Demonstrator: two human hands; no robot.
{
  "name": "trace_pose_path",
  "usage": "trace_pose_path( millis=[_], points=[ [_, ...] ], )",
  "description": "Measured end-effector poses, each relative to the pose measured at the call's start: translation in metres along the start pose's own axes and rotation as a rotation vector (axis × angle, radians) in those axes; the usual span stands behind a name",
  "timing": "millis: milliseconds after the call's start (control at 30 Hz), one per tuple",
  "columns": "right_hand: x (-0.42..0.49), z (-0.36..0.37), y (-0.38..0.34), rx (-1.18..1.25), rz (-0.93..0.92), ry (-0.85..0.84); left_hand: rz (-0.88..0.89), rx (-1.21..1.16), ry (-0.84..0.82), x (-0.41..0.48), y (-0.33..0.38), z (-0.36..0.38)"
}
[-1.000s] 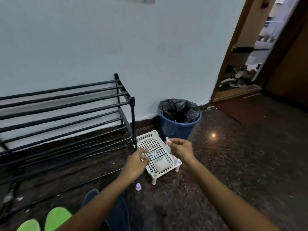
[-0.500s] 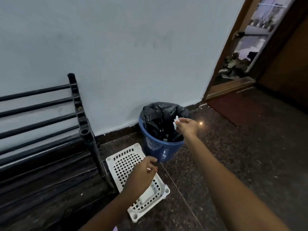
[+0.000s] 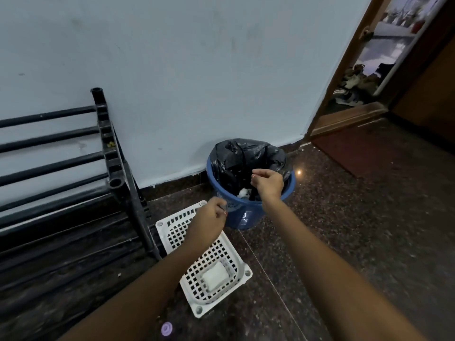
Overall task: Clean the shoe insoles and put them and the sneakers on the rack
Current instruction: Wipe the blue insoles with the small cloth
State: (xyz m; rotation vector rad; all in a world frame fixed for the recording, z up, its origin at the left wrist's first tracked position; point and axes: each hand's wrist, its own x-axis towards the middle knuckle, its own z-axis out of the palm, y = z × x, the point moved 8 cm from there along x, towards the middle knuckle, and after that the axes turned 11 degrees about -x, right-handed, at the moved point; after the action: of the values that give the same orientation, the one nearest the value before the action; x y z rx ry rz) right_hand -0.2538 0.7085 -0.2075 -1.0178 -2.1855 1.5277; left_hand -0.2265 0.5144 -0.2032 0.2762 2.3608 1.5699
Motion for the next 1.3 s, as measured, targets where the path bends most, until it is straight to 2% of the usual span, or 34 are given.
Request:
trace_pose_path(
  millis=[200,433,533,700,833,967,1067,1167,1300],
  points=[
    [-0.060,0.016,0.032,-0.248,-0.244,-0.070,-0.034,-0.029,0.065,0.005,-0.025,0.005],
    [-0.135,0.066,0.147,-0.625,-0.288,-0.448,-0.117,0.006,0.056,-0.011,-0.084,0.023],
    [-0.151,0.085,0.175,-0.790,-0.327,-0.541,-0.130,0.065,0.045,-0.023,-0.112,0.025],
    [-0.157,0.104,0.177,-1.094,-0.544,-0.437,-0.218,0.095,0.023,-0.038,-0.160,0.026],
    [-0.157,0.116,0.176,-1.231,-0.569,-0.400,-0.255,0.114,-0.014,-0.045,-0.179,0.031],
    [-0.153,0.120,0.169,-1.180,-0.565,-0.273,-0.203,0.195,-0.069,-0.045,-0.186,0.040],
    [-0.154,0.122,0.171,-1.157,-0.546,-0.289,-0.183,0.233,-0.085,-0.044,-0.191,0.045],
    [-0.147,0.115,0.169,-1.098,-0.547,-0.218,-0.188,0.267,-0.096,-0.045,-0.194,0.051],
    [-0.140,0.103,0.175,-0.993,-0.478,-0.284,-0.243,0.262,-0.085,-0.047,-0.201,0.056]
  ],
)
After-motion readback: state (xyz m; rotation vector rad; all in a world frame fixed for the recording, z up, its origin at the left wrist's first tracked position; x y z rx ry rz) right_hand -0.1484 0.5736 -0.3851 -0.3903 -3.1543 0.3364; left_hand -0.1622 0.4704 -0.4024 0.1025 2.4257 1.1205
